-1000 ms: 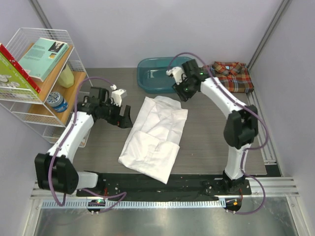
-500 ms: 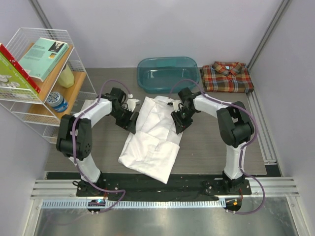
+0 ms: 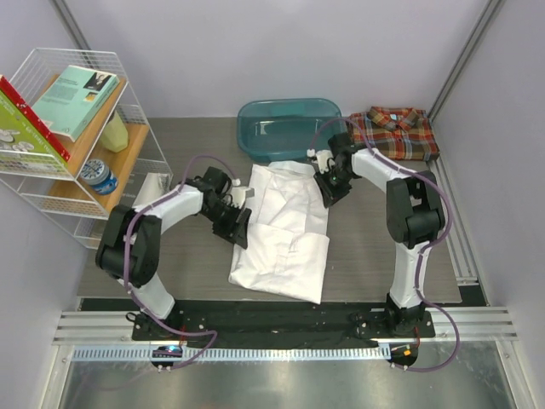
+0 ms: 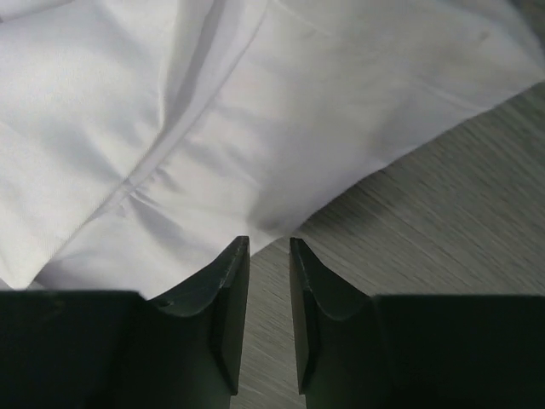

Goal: Fold and stack the long sleeve shirts
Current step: Fold the shirt

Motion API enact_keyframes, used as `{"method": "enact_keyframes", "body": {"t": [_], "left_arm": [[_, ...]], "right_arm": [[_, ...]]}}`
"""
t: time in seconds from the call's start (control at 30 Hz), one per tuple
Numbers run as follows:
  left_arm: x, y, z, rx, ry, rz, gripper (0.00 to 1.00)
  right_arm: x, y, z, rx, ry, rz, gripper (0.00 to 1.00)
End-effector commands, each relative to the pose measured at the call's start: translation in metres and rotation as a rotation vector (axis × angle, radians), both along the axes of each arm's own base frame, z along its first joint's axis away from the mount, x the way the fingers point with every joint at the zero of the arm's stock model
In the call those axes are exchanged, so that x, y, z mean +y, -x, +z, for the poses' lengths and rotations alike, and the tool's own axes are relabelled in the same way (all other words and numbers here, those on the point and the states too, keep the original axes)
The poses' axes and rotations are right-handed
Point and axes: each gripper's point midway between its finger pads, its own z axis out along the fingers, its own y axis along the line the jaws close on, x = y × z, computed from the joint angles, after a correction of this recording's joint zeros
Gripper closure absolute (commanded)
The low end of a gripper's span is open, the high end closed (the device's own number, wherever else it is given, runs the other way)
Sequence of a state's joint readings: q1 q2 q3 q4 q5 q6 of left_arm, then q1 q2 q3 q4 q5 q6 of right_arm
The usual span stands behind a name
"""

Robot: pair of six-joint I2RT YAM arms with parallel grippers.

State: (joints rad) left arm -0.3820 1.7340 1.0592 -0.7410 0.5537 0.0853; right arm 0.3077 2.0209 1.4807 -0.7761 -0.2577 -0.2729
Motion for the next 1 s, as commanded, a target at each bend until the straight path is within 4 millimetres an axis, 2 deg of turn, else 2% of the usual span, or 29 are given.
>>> {"method": "enact_keyframes", "body": {"t": [0.0,0.03,0.07,0.13,0.2,0.23,0.3,0.33,0.37,0.43,0.47,0.6,0.83,0.97], "left_arm": [[-0.009,-0.031,0.06,-0.205,0.165,0.122,0.41],[-0.008,-0.034,0.067,-0.241,0.172,0.113,0.38],[-0.01,-0.037,0.074,-0.273,0.189,0.109,0.37],[-0.015,-0.038,0.083,-0.289,0.216,0.09,0.33],[-0.018,-0.041,0.079,-0.277,0.205,0.049,0.32],[-0.02,-0.041,0.076,-0.262,0.2,0.028,0.31],[-0.028,-0.042,0.075,-0.263,0.196,-0.014,0.29],[-0.03,-0.044,0.067,-0.244,0.18,-0.02,0.28],[-0.032,-0.047,0.066,-0.248,0.169,-0.024,0.27],[-0.036,-0.049,0.056,-0.233,0.155,-0.033,0.26],[-0.038,-0.051,0.055,-0.238,0.152,-0.036,0.26],[-0.042,-0.059,0.045,-0.236,0.137,-0.042,0.27],[-0.043,-0.058,0.025,-0.213,0.091,-0.049,0.29],[-0.047,-0.055,0.016,-0.177,0.092,-0.049,0.3]], "right_arm": [[0.004,-0.017,0.049,-0.113,-0.001,0.088,0.66],[0.005,-0.013,0.057,-0.112,-0.016,0.097,0.64],[0.006,-0.007,0.076,-0.135,-0.037,0.104,0.6],[0.012,0.009,0.089,-0.124,-0.091,0.117,0.56],[0.016,0.03,0.104,-0.102,-0.152,0.111,0.51],[0.018,0.037,0.105,-0.083,-0.172,0.104,0.5],[0.019,0.06,0.101,-0.014,-0.202,0.091,0.46],[0.024,0.07,0.1,0.029,-0.24,0.079,0.43],[0.022,0.083,0.09,0.08,-0.244,0.069,0.41],[0.025,0.097,0.085,0.126,-0.276,0.062,0.33],[0.023,0.104,0.074,0.149,-0.271,0.052,0.32],[0.022,0.116,0.054,0.197,-0.273,0.037,0.32],[0.026,0.129,0.031,0.255,-0.28,0.035,0.35],[0.033,0.126,0.026,0.254,-0.289,0.043,0.38]]}}
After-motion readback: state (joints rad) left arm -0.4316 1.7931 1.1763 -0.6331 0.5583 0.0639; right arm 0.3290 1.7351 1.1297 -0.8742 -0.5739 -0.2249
